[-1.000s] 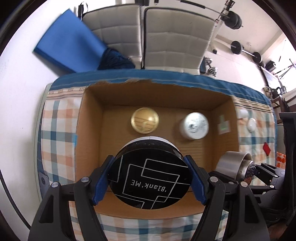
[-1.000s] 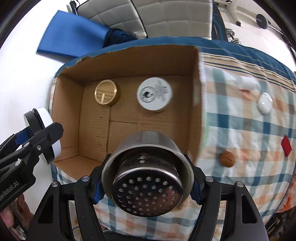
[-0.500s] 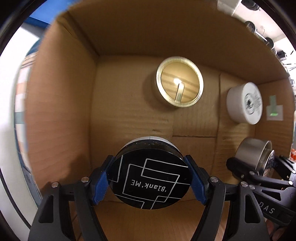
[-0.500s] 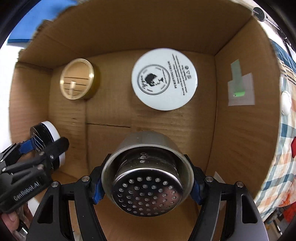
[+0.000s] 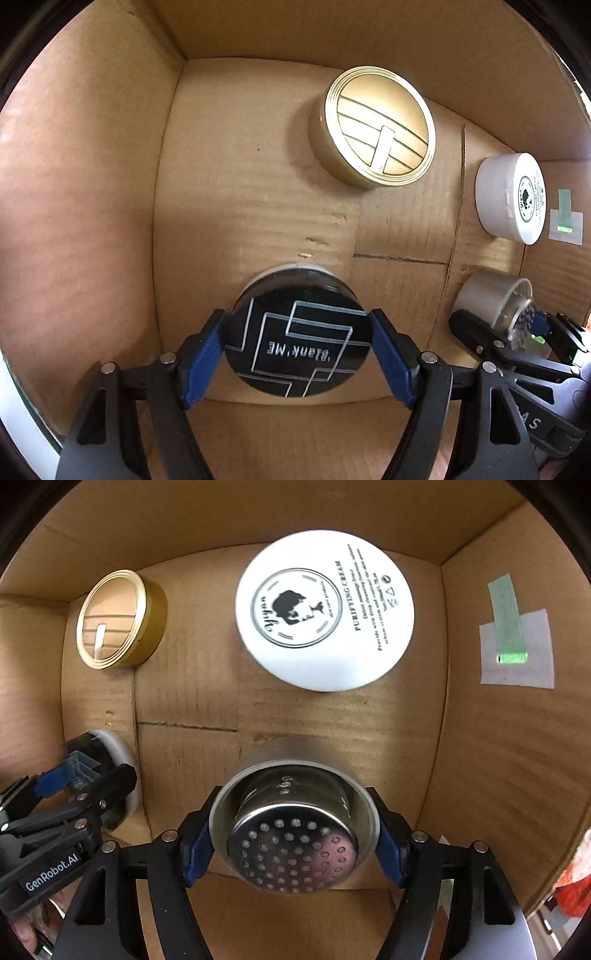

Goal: Organize rigid objects
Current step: 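Lower both items into the box beside the tins and open both tools, then move the left tool toward the walnut on the cloth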

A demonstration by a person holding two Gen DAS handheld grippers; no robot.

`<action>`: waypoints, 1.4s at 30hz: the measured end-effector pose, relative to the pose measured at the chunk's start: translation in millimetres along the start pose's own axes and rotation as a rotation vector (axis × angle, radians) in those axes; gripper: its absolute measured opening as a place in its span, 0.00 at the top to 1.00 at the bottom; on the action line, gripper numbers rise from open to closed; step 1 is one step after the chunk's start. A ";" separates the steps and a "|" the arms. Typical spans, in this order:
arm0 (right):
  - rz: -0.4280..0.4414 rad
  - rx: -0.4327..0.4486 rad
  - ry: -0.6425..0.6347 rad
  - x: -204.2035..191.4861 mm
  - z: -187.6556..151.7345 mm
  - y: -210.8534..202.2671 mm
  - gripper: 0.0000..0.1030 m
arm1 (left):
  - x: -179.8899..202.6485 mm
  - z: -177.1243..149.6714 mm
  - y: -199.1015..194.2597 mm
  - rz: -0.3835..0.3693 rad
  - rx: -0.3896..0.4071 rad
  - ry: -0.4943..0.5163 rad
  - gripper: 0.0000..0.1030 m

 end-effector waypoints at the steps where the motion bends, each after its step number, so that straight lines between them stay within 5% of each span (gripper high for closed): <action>1: 0.005 0.005 -0.005 -2.7 -1.0 -3.0 0.25 | 0.1 -0.9 -2.7 -0.003 0.003 -0.004 0.27; 14: 0.028 0.082 -0.033 -23.1 -38.0 -49.0 0.10 | -0.9 -56.0 -71.5 -0.017 0.141 -0.023 0.21; 19: 0.037 0.129 -0.046 -25.7 -59.8 -69.7 0.00 | 1.4 -75.0 -102.5 0.008 0.218 -0.007 0.00; 42: 0.054 0.337 -0.078 -10.3 -144.8 -186.4 0.00 | 12.3 -130.3 -200.6 -0.041 0.435 0.022 0.00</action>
Point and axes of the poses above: each gripper's, at about its wrist camera, not at the fingertips, and y roughly the way its jaws point, x to its right, z to its top, the point moved 3 cm from there along y, roughly the way its jaws point, and after that the axes turned 11 degrees about -y, right-handed, at the moved point
